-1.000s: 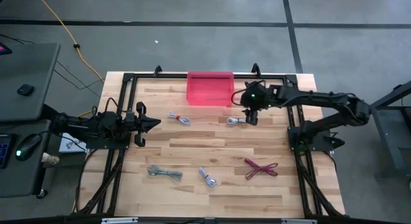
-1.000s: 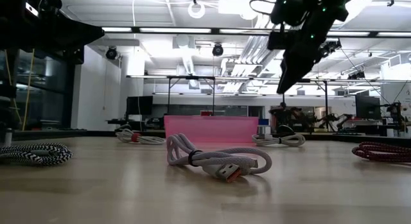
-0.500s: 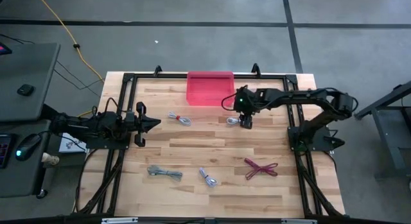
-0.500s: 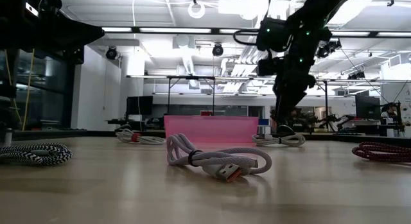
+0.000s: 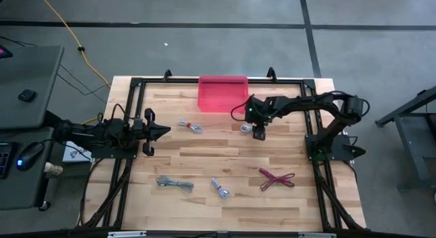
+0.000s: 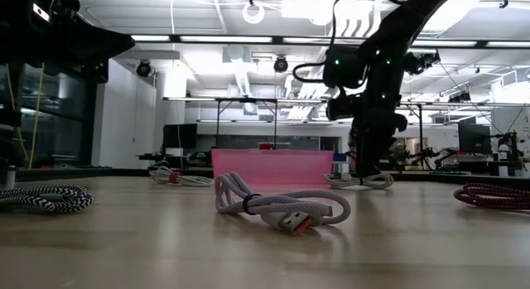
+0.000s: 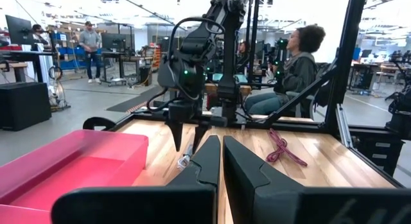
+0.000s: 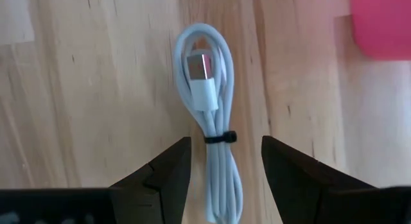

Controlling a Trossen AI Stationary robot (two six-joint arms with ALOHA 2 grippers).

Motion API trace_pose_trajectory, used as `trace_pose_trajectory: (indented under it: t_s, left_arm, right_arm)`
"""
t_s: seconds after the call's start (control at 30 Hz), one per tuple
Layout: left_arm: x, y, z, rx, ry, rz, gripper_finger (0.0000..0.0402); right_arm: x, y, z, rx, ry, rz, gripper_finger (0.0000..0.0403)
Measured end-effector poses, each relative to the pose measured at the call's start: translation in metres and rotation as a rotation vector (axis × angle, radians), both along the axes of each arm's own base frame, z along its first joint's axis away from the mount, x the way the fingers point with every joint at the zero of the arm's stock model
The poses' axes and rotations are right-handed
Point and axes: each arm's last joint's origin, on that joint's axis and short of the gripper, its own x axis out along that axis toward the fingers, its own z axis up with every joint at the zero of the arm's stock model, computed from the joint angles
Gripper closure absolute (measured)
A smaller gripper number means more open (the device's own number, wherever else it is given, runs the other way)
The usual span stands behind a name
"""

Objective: Pick and place USB-C Cables
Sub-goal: Put the right white charger cable into the pink bin

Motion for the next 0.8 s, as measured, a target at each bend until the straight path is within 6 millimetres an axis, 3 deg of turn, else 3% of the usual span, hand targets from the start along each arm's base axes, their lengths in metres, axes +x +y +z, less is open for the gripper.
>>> trace_pose_trajectory:
  t_s: [0.8]
  left_arm:
    - [0.000,0.000,-0.003,-0.009,0.025,0.003,0.0401]
  right_arm:
    - [0.004,-0.001,-0.016,0.011,0.042,-0.039,0.0222]
